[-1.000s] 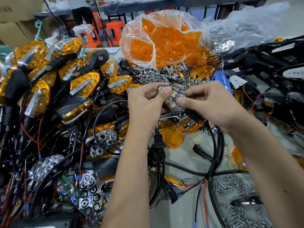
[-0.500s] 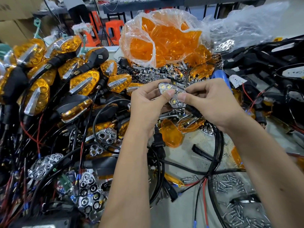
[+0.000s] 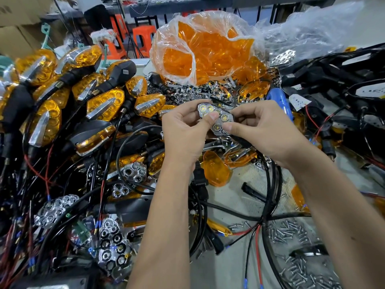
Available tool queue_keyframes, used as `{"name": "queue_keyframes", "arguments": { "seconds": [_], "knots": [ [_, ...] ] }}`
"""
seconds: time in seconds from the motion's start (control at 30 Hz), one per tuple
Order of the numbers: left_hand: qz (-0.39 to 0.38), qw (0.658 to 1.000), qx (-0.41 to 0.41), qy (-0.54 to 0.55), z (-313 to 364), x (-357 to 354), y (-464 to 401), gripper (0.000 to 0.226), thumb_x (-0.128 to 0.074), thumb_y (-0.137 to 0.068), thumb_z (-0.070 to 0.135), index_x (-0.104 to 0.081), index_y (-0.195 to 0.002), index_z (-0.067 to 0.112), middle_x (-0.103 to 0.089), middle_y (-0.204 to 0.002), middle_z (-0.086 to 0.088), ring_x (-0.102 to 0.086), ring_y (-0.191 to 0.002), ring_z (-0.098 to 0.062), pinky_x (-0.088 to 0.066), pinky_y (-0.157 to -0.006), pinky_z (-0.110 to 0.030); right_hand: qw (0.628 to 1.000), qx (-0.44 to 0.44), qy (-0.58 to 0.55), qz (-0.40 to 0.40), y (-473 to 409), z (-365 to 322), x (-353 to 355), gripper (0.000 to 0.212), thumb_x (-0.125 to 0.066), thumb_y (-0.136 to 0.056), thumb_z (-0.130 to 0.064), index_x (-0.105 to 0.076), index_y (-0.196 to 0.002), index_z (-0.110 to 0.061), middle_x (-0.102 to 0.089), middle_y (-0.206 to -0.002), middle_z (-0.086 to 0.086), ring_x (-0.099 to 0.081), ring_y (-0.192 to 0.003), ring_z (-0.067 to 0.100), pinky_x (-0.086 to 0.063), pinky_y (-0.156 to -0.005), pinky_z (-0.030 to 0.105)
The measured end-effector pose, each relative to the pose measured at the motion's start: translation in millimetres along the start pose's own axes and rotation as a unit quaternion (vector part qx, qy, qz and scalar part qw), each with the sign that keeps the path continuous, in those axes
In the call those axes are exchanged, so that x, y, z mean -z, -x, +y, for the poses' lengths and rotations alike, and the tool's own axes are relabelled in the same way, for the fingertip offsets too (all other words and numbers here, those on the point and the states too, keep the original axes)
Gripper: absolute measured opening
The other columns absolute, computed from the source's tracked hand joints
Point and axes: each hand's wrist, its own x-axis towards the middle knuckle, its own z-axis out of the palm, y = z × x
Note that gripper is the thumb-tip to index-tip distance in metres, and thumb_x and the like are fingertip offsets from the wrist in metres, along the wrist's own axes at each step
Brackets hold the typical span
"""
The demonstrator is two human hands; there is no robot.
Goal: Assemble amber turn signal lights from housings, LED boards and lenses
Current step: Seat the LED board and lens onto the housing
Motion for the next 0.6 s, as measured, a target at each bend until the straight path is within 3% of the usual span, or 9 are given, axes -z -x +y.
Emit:
{"name": "queue_keyframes", "arguments": {
  "seconds": [0.17,0.27,0.33,0.4,0.5,0.6],
  "knots": [
    [0.01,1.0,0.012,0.012,1.3,-1.7,-1.7,0.022,-0.08,-0.086,0.004,-0.077,-0.106,0.011,-0.081,-0.092,-0.008,-0.078,-0.088,-0.026,-0.064,-0.076,-0.046,0.999,-0.014,-0.033,0.036,-0.9,1.1,-2.0,0.011,-0.083,-0.087,-0.014,-0.078,-0.091,-0.005,-0.071,-0.087,0.026,-0.065,-0.071,0.02,-0.06,-0.073,0.046],
    [-0.004,1.0,0.023,0.017,2.8,-1.6,-2.8,0.012,-0.082,-0.087,0.013,-0.08,-0.095,0.022,-0.081,-0.092,-0.003,-0.077,-0.086,-0.019,-0.063,-0.074,-0.04,0.994,-0.016,-0.06,0.085,-3.3,0.4,-8.9,0.014,-0.085,-0.085,-0.014,-0.078,-0.09,-0.002,-0.071,-0.087,0.028,-0.064,-0.071,0.02,-0.057,-0.071,0.041],
    [-0.016,0.999,0.034,0.014,2.4,-4.5,-1.6,0.01,-0.081,-0.089,0.017,-0.08,-0.096,0.023,-0.08,-0.093,-0.002,-0.074,-0.087,-0.014,-0.061,-0.076,-0.036,0.991,-0.014,-0.068,0.11,-3.8,-0.3,-14.6,0.012,-0.084,-0.085,-0.016,-0.079,-0.086,-0.005,-0.072,-0.083,0.025,-0.065,-0.07,0.021,-0.058,-0.071,0.045],
    [-0.001,0.999,0.044,0.013,2.8,-8.2,-1.2,0.019,-0.08,-0.091,0.02,-0.077,-0.108,0.013,-0.078,-0.101,-0.011,-0.07,-0.091,-0.018,-0.061,-0.082,-0.041,0.989,-0.016,-0.08,0.126,-3.2,-2.1,-19.4,0.009,-0.084,-0.084,-0.018,-0.08,-0.083,-0.01,-0.074,-0.08,0.019,-0.069,-0.072,0.024,-0.061,-0.075,0.051],
    [0.019,0.997,0.062,0.048,6.7,-8.9,-1.5,0.014,-0.076,-0.091,0.021,-0.076,-0.099,0.011,-0.074,-0.1,-0.018,-0.065,-0.093,-0.027,-0.056,-0.093,-0.054,0.991,-0.011,-0.074,0.112,-2.7,-6.3,-22.3,0.008,-0.087,-0.083,-0.023,-0.08,-0.082,-0.018,-0.078,-0.077,0.005,-0.075,-0.073,0.021,-0.065,-0.075,0.048],
    [0.046,0.992,0.085,0.078,8.5,-5.9,-2.2,0.012,-0.073,-0.092,0.016,-0.073,-0.1,0.008,-0.068,-0.092,-0.01,-0.065,-0.088,-0.027,-0.058,-0.087,-0.052,0.996,-0.019,-0.059,0.064,-1.4,-10.9,-19.0,0.014,-0.086,-0.084,-0.032,-0.079,-0.088,-0.022,-0.079,-0.08,0.0,-0.077,-0.076,0.016,-0.065,-0.071,0.036]
  ]
}}
